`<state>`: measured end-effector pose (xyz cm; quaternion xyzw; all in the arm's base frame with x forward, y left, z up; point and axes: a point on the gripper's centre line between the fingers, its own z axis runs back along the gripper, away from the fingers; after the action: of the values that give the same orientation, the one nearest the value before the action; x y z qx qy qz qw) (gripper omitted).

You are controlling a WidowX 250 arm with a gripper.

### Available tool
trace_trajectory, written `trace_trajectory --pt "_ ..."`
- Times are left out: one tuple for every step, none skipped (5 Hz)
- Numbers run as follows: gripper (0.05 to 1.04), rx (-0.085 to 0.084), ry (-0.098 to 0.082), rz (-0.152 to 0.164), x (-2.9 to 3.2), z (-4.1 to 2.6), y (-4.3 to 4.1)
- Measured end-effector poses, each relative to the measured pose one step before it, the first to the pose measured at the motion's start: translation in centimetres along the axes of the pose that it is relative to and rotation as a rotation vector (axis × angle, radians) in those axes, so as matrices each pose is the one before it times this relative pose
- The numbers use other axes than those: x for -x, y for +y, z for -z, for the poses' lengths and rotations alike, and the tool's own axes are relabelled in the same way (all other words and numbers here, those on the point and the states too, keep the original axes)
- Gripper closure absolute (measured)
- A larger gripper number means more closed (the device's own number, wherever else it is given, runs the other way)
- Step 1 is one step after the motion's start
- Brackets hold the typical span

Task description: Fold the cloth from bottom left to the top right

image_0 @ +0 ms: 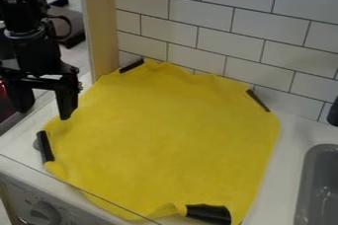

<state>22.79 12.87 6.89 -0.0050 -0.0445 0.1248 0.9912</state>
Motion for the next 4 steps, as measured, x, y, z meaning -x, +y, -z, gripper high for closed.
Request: trace_trajectory --pt "0.084 0.0066 0.0222 -0.0118 0.347 0.536 -0.161" --pt "0.084 -0.0322 -0.024 -0.1418 -0.598 0.843 0.648" --pt "0.085 -0.0121 0.0076 -0.0566 0.116 0.729 0.204" --pt "0.084 0.0004 0.0246 -0.016 0.41 0.936 0.033"
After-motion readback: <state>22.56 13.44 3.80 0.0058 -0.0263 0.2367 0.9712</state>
